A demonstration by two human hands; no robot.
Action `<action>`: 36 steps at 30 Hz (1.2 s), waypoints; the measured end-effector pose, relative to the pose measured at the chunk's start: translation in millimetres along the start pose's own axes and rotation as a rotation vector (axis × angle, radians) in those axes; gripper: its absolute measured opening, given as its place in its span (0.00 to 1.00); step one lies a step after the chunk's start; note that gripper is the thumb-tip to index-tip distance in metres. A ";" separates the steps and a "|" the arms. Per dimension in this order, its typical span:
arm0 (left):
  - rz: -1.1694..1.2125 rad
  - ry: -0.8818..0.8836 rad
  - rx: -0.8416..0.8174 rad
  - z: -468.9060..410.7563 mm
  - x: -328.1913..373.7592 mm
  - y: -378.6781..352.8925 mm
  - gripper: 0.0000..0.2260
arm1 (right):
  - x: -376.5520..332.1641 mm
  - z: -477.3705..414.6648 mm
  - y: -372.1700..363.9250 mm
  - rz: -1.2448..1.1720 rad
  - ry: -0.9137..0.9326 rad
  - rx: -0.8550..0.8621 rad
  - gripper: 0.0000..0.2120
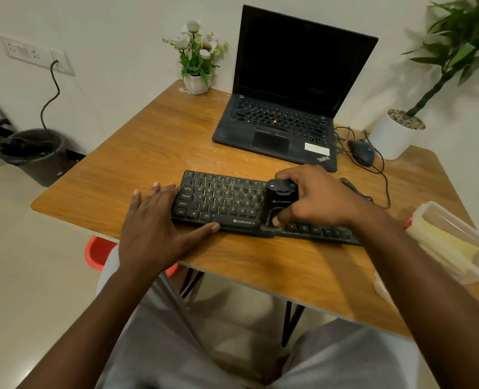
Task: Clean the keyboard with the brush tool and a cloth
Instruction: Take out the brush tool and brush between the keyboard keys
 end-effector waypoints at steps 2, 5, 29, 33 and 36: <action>0.001 -0.004 0.000 0.3 1.0 0.4 0.51 | -4.3 -2.1 -9.2 -0.060 0.030 0.055 0.19; -0.008 0.000 0.002 0.5 2.0 1.0 0.50 | -2.0 -1.6 -14.5 -0.114 0.050 0.107 0.18; -0.042 0.001 -0.003 2.4 8.4 4.3 0.50 | 30.7 37.2 3.2 -0.036 -0.033 0.142 0.17; -0.047 -0.007 -0.007 1.4 8.4 3.3 0.50 | 52.0 56.0 6.9 -0.081 -0.099 0.193 0.18; -0.047 -0.018 -0.014 0.6 8.2 3.5 0.50 | 65.7 74.2 13.0 -0.149 -0.140 0.317 0.21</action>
Point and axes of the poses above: each hand's wrist, its own z-axis away from the middle knuckle, its own y-axis out of the back of the hand, x = y × z, the point moved 5 cm from there along -z, towards the middle knuckle, and after that the axes turned 8 degrees about -x, right-handed, at the moved point
